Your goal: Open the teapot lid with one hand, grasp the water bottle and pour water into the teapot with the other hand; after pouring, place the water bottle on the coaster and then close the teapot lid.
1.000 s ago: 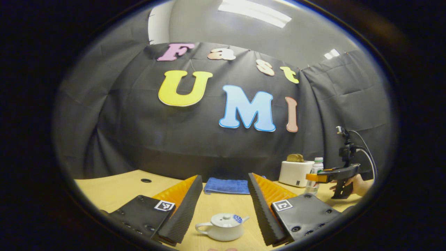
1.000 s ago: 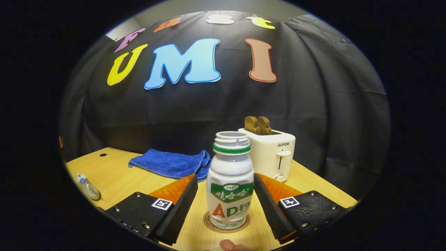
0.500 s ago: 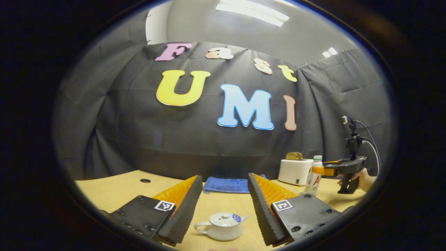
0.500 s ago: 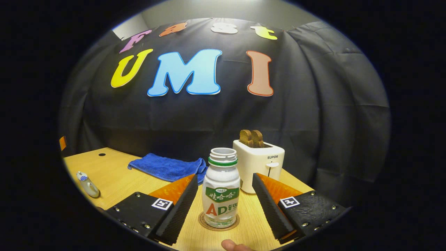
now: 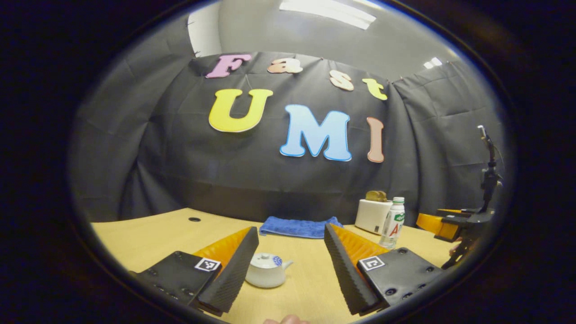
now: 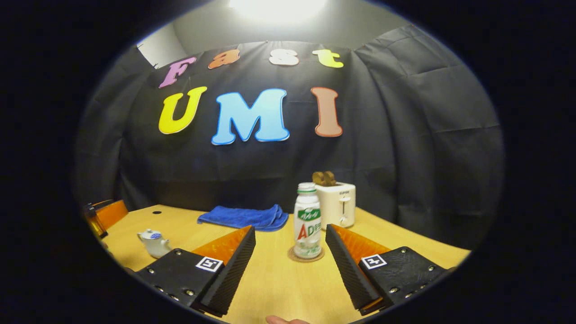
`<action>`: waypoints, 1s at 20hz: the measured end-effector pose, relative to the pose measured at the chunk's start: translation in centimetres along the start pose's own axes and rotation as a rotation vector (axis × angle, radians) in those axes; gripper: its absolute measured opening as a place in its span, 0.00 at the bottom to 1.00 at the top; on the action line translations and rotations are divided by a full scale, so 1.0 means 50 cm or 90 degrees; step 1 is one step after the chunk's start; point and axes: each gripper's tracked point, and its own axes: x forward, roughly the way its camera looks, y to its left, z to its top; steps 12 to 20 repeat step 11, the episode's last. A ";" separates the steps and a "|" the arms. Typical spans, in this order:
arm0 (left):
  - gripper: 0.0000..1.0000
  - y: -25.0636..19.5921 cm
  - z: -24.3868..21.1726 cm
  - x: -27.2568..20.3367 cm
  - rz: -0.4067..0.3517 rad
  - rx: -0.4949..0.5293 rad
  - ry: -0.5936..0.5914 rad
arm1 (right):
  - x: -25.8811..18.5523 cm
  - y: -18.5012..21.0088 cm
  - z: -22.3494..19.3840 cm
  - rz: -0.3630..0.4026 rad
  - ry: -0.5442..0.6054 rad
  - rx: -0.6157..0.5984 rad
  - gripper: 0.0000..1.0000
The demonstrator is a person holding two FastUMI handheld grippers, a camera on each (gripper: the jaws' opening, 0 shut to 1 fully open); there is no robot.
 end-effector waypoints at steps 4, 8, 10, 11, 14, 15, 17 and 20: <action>0.99 -0.086 -0.075 -0.040 -0.021 0.011 0.045 | -0.066 0.065 -0.062 0.020 0.025 -0.009 0.95; 0.99 -0.086 -0.113 -0.059 0.011 0.039 0.080 | -0.099 0.094 -0.078 0.014 -0.005 -0.030 0.95; 0.99 -0.086 -0.122 -0.060 0.026 0.085 0.090 | -0.095 0.082 -0.090 -0.010 0.007 -0.021 0.94; 0.99 -0.072 -0.139 -0.059 0.021 0.086 0.088 | -0.090 0.075 -0.087 -0.019 0.005 -0.020 0.94; 0.99 -0.072 -0.139 -0.059 0.021 0.086 0.088 | -0.090 0.075 -0.087 -0.019 0.005 -0.020 0.94; 0.99 -0.072 -0.139 -0.059 0.021 0.086 0.088 | -0.090 0.075 -0.087 -0.019 0.005 -0.020 0.94; 0.99 -0.072 -0.139 -0.059 0.021 0.086 0.088 | -0.090 0.075 -0.087 -0.019 0.005 -0.020 0.94; 0.99 -0.072 -0.139 -0.059 0.021 0.086 0.088 | -0.090 0.075 -0.087 -0.019 0.005 -0.020 0.94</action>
